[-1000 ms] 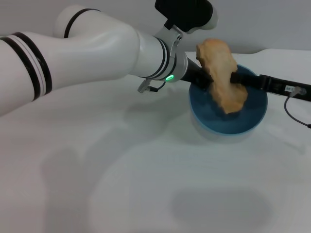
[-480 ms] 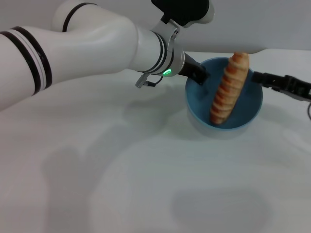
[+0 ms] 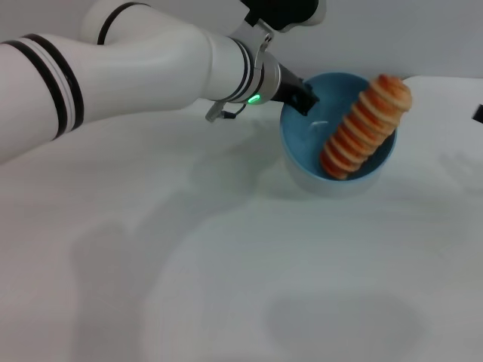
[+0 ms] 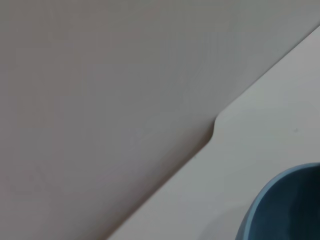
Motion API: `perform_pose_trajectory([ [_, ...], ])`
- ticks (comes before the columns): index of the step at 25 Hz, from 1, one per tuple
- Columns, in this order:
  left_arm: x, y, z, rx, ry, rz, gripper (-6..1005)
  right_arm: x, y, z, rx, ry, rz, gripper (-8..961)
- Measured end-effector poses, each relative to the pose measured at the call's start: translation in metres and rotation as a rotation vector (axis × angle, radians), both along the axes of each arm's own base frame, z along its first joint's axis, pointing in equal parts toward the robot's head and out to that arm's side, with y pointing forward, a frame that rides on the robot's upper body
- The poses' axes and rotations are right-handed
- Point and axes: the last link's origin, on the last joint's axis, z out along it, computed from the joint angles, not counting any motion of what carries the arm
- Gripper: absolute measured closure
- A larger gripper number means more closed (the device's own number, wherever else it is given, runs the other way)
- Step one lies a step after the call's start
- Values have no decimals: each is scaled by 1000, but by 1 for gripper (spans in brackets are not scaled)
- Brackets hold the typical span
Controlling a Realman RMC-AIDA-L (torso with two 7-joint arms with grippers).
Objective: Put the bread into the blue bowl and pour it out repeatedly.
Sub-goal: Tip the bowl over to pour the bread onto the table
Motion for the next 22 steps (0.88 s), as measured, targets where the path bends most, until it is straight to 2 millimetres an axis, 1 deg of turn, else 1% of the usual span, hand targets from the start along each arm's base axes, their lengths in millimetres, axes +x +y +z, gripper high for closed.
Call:
perform_pose_trajectory([
  [2,5,4,1,13,8,-41,1000,14,-9,-2,47,-36,3,474],
  [6,11,6,1,19,6,-60,1000,21,-17,-6,55,-49,1,474],
  [8,19,9,2,26,9,-97,1001,25,-22,-5,73,-58,3,475],
  [11,25,10,2,32,17,-138,1001,33,-32,-4,145,-84,19,475],
  [13,31,12,2,49,24,-190,1001,38,-39,-6,215,-114,39,475],
  [16,42,14,1,98,49,-334,1001,49,-48,-7,328,-164,33,475],
  [17,42,14,1,98,49,-334,1001,53,-51,-7,360,-182,24,475],
  [19,45,12,-2,114,66,-404,1001,61,-56,-8,422,-226,-5,475],
  [22,45,7,-8,116,120,-514,1000,68,-61,-12,454,-267,-35,475],
])
